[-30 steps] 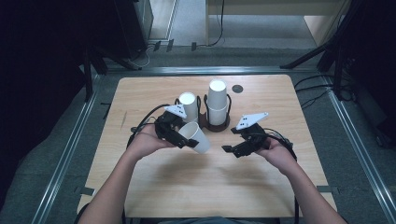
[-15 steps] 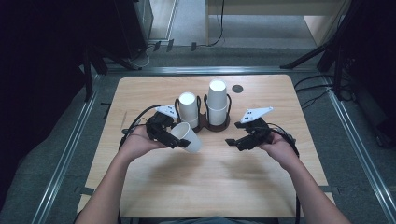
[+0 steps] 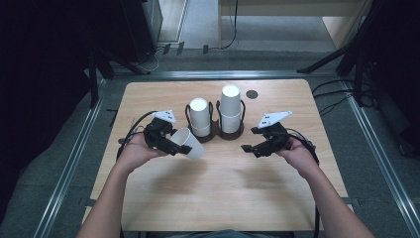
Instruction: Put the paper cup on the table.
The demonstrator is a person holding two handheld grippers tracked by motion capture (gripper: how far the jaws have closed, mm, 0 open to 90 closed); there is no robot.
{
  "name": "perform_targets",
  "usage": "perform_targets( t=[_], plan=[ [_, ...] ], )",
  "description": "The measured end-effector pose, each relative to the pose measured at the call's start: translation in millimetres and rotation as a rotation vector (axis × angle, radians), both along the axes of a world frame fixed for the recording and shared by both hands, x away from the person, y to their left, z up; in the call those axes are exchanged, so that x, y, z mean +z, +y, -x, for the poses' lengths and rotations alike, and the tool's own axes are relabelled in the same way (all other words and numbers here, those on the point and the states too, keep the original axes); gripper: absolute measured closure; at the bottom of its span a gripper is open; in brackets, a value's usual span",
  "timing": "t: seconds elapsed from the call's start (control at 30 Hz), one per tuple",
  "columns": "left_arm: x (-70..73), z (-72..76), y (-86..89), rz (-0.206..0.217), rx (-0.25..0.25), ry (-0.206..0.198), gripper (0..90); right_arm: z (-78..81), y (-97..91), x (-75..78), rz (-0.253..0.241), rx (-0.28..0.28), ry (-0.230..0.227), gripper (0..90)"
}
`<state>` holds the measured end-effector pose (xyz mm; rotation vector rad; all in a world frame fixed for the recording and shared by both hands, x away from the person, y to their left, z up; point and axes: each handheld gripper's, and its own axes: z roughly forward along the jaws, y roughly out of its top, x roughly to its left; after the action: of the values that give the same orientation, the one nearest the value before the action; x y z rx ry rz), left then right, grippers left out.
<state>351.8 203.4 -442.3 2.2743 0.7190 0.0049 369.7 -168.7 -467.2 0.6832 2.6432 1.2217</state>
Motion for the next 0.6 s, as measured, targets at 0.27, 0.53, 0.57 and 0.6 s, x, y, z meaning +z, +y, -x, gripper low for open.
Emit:
perform_targets(
  t=[0.27,0.53,0.57,0.6],
  plan=[
    [-2.4,-6.2,22.9,-0.012,0.068,0.007,24.5,-3.5,-2.1,-2.9,-0.002,-0.009,0.019,21.8],
    [-2.3,-11.2,45.4,-0.042,0.142,-0.003,24.3,-5.6,-4.4,-5.1,0.001,-0.017,0.023,21.8],
    [-2.4,-11.9,48.2,-0.045,0.152,0.0,24.3,-5.6,-4.1,-5.7,0.005,-0.016,0.022,21.8],
    [-2.9,-12.6,50.7,-0.048,0.161,-0.002,24.3,-5.6,-3.9,-6.0,0.008,-0.014,0.025,21.8]
  ],
)
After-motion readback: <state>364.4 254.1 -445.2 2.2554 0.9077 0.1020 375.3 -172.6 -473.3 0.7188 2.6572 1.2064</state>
